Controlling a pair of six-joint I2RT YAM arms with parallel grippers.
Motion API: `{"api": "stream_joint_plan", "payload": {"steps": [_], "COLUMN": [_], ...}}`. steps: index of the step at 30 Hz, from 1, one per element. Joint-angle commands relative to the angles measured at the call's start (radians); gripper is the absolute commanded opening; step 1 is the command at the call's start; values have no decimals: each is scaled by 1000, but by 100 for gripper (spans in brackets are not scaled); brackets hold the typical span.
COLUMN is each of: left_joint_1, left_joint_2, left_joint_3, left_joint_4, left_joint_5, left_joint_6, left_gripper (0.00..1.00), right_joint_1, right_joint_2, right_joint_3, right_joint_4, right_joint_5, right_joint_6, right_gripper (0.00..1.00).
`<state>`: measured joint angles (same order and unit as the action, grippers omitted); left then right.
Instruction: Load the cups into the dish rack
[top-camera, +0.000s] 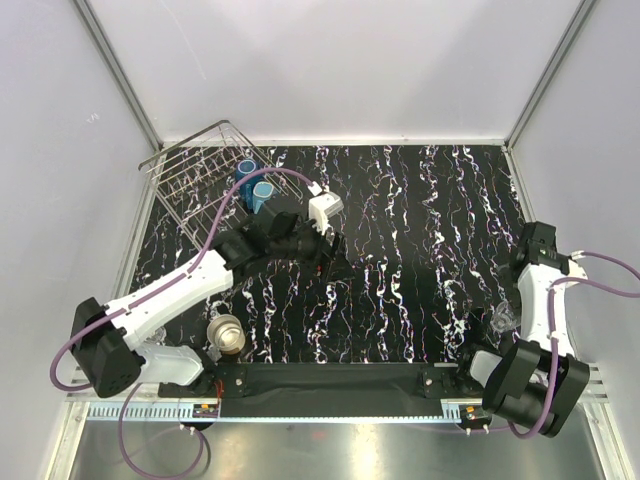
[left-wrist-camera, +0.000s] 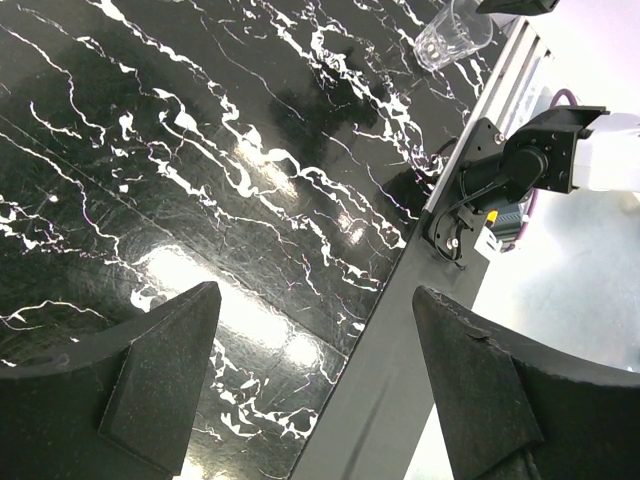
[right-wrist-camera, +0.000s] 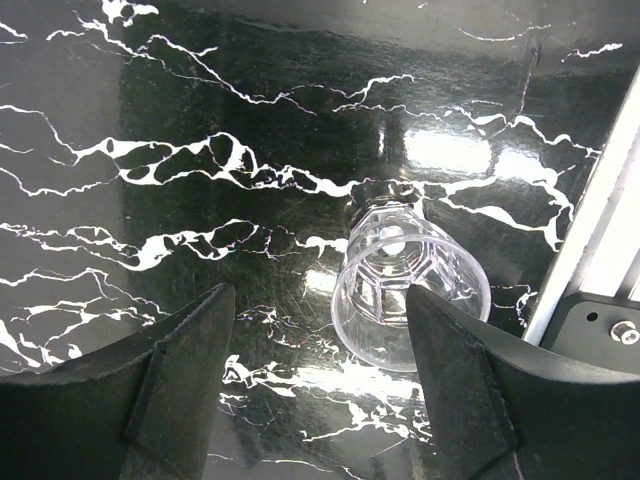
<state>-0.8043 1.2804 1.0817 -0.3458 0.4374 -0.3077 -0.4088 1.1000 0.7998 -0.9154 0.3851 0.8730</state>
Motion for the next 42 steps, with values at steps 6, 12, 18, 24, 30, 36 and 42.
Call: {"api": "stream_joint_plan", "payload": {"steps": [6, 12, 18, 24, 30, 36, 42], "left_joint_1": [-3, -3, -3, 1, 4, 5, 5], "left_joint_2": [14, -1, -3, 17, -3, 13, 31], "left_joint_3": [-3, -11, -16, -14, -22, -25, -25], "left_joint_4": [48, 54, 56, 51, 44, 50, 54], "left_joint_5": [-6, -19, -29, -38, -104, -92, -77], "left_joint_6": [4, 5, 5, 5, 18, 10, 5], "left_gripper": [83, 84, 84, 84, 84, 84, 84], "right_joint_1": [-7, -7, -7, -7, -7, -7, -8], "right_joint_2": [21, 21, 37, 63, 84, 90, 40], "right_joint_3": [-10, -54, -85, -102, -108, -131, -87], "right_joint_4": [4, 16, 52, 76, 102, 127, 116], "right_joint_5": [47, 20, 26, 21, -5, -81, -164], "right_joint_6": [37, 72, 84, 77, 75, 78, -12], "right_gripper": [76, 75, 69, 55, 41, 3, 0]}}
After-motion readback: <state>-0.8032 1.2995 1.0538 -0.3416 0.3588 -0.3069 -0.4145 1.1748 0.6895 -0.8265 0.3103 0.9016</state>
